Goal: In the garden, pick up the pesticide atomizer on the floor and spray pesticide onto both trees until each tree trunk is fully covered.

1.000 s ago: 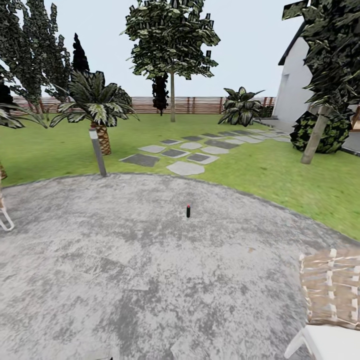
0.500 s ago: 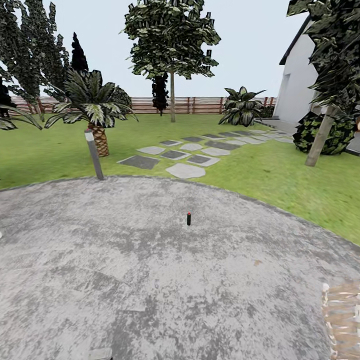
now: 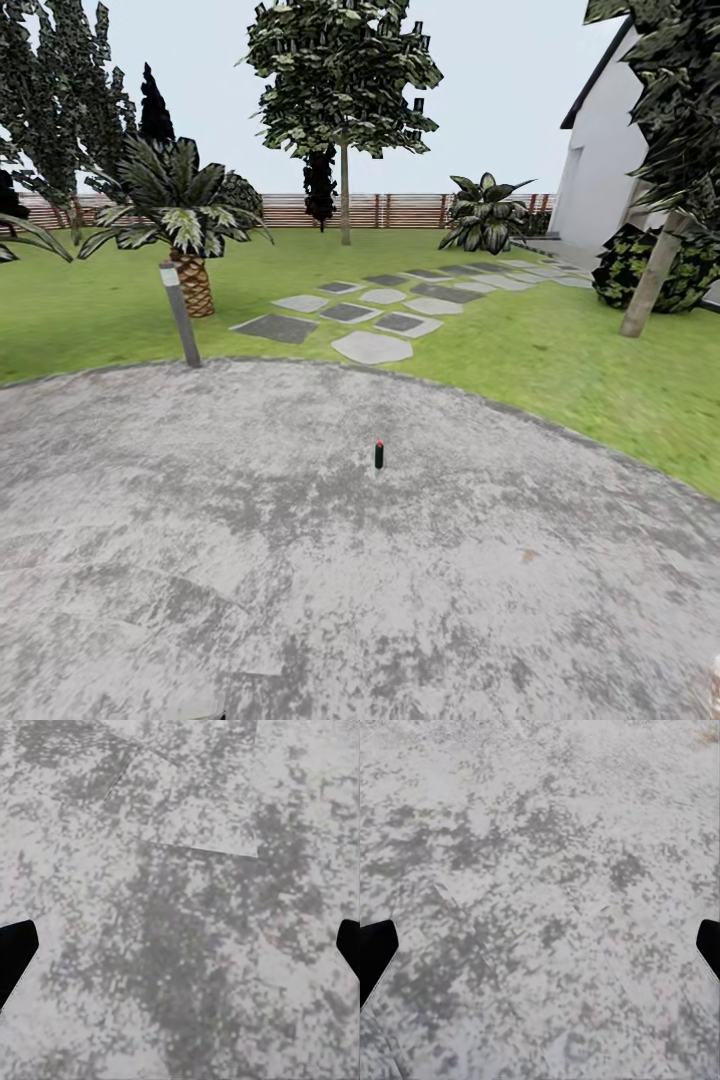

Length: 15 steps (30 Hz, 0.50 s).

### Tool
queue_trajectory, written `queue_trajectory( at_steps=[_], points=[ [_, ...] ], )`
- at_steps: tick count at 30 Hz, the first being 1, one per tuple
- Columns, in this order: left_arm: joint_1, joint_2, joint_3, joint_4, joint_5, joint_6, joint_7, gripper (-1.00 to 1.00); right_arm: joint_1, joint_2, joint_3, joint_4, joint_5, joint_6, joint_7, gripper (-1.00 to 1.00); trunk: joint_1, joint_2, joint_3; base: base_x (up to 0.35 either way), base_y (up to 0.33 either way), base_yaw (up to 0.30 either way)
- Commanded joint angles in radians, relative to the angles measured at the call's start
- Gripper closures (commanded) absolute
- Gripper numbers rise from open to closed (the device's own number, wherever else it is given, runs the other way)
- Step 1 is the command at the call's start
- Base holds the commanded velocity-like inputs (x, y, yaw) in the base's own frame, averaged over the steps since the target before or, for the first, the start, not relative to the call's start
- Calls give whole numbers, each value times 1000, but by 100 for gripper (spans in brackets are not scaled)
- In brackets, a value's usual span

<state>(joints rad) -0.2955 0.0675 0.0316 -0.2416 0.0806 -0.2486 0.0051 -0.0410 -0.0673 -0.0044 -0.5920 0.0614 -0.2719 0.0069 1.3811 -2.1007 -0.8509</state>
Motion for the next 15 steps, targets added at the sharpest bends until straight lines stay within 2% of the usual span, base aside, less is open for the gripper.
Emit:
queue_trajectory(
  at_steps=[1,15],
  points=[
    [-1,0,-1,1,8,-3,0,-100,0,0,-1,0,6,-3,1,-100,0,0,-1,341,0,0],
    [-1,0,-1,1,8,-3,-1,-100,0,0,0,0,6,-3,1,-100,0,0,-1,341,0,0]
  ],
)
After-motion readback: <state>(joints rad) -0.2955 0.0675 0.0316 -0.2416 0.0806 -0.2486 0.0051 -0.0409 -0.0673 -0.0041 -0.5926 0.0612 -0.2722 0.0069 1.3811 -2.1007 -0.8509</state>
